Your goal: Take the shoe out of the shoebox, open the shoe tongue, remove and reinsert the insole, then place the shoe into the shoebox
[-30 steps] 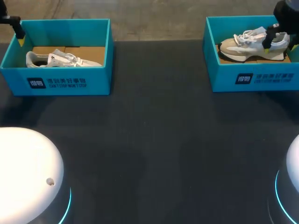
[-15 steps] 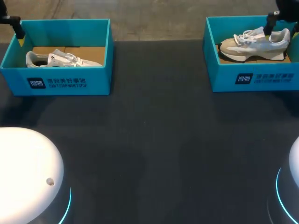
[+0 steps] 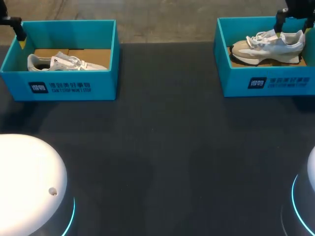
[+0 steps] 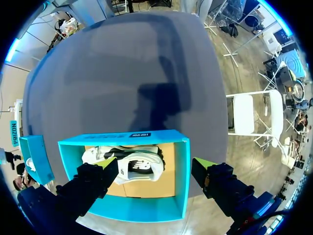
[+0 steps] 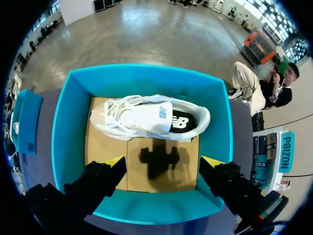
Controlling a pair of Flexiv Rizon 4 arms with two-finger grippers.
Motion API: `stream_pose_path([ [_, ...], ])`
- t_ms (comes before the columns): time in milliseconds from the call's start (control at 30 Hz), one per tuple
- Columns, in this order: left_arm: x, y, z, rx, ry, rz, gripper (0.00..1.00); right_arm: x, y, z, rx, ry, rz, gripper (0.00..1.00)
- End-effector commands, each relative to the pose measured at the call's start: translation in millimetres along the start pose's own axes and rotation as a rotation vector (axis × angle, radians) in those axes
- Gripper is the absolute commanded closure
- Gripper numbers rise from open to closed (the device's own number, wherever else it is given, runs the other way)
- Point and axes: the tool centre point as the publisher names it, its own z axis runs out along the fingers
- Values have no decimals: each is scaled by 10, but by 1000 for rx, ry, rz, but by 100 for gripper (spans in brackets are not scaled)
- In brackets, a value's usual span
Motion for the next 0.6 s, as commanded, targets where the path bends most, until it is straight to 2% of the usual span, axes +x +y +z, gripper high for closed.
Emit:
stream_pose_path([
  [33,2,-14,-4,-2,2,0,0,3,15,2,3,-1,-1,0],
  [67,2,-14,-4,-2,2,0,0,-13,30,36,9,-34,-1,0],
  [133,2,-14,-4,-2,2,0,0,-65,77,77,18,-20,7,0],
  [367,2,-14,-4,-2,2,0,0,-271,261,199,18,-83,25,0],
  [600,2,-14,-4,-2,2,0,0,-349,384,355,26,-109,19,0],
])
